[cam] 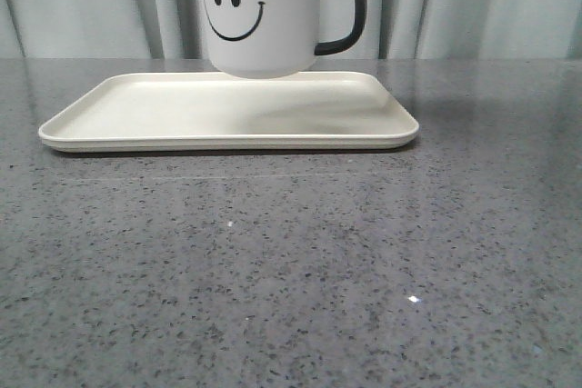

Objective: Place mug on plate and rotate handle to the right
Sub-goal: 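Grip the rim with the right gripper and rotate the mug, turning the handle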

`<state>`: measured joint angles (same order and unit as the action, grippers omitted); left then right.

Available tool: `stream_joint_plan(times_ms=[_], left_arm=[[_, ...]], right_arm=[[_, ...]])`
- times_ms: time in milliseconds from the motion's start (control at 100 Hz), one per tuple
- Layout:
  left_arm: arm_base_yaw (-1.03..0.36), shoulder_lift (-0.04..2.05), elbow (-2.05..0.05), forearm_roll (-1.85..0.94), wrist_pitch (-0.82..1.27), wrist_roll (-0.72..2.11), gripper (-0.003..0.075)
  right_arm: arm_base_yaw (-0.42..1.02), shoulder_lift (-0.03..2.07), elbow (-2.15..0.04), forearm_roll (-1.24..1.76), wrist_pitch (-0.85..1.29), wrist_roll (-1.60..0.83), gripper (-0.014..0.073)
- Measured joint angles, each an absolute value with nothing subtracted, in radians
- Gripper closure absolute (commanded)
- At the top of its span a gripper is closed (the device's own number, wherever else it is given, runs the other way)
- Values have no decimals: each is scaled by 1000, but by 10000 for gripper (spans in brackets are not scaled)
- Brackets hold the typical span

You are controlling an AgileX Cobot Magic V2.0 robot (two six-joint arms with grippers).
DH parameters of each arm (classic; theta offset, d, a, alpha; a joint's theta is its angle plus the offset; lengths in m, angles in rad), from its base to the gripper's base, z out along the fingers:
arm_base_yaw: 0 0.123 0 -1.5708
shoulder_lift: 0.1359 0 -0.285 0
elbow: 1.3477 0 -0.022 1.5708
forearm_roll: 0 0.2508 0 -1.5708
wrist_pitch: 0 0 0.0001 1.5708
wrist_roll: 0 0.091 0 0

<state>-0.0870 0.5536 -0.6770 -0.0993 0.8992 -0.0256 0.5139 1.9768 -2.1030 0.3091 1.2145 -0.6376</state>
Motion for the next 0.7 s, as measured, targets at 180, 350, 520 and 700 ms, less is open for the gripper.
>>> stream_joint_plan(times_ms=[180, 350, 520, 700], left_arm=[[-87, 554, -677, -99, 899, -26, 279], [-87, 554, -677, -99, 899, -26, 279], [-87, 554, -677, -99, 899, -26, 279], [-87, 554, -677, -99, 899, -26, 279]], right_arm=[[514, 2051, -2188, 374, 1250, -785, 655], [514, 2113, -2266, 417, 1250, -857, 655], [514, 2148, -2284, 439, 1250, -872, 655], [514, 2166, -2284, 439, 1250, -895, 655]])
